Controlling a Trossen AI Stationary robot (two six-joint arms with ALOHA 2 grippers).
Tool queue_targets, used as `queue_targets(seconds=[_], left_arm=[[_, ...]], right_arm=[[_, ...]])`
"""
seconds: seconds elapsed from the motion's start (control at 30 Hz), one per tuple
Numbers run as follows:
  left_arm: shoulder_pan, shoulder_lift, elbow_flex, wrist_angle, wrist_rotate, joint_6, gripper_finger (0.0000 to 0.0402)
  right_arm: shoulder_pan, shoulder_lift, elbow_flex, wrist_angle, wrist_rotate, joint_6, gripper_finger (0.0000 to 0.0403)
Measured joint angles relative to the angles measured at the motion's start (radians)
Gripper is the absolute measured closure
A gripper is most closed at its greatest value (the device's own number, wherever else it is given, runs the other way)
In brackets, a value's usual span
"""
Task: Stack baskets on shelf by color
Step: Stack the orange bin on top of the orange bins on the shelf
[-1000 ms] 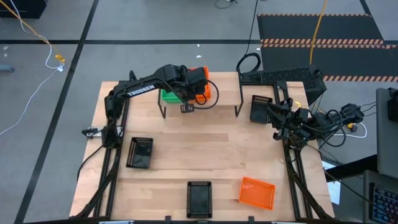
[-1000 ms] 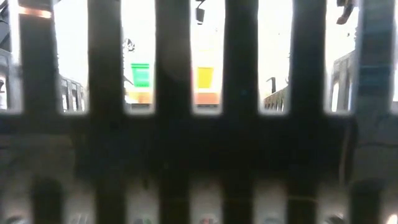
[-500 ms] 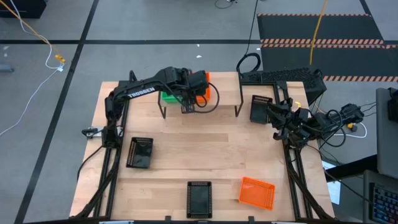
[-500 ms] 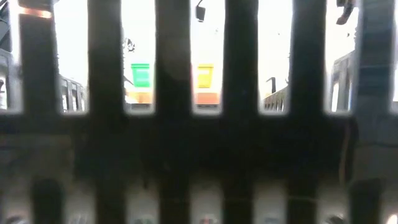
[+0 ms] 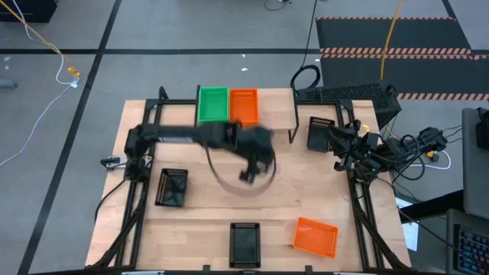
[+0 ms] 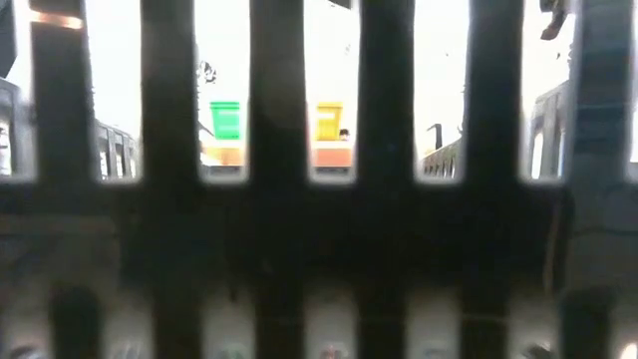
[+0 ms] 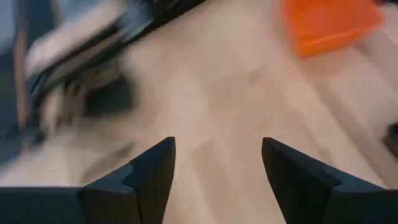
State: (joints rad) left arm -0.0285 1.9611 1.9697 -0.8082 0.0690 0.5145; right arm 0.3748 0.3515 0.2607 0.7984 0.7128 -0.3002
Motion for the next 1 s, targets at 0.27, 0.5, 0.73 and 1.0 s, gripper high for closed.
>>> queue_targets(seconds=[0.27,0.5,0.73,1.0], left_arm=[[-0.175,0.041,-0.402,0.788,0.029,0.478,0.0216],[-0.186,0.258,-0.279,0.820,0.036,0.524,0.0250],[-0.200,0.412,-0.023,0.619,0.087,0.578,0.0258],[-0.234,0.491,0.111,0.589,0.170,0.628,0.0259]], right_arm=[[0.000,0.001,0.000,-0.028,0.001,-0.003,0.0280],[-0.002,0.013,0.000,-0.050,0.026,0.067,0.0280],[-0.002,0.056,0.000,-0.052,0.024,0.130,0.0280],[-0.002,0.065,0.000,-0.054,0.028,0.137,0.0280]])
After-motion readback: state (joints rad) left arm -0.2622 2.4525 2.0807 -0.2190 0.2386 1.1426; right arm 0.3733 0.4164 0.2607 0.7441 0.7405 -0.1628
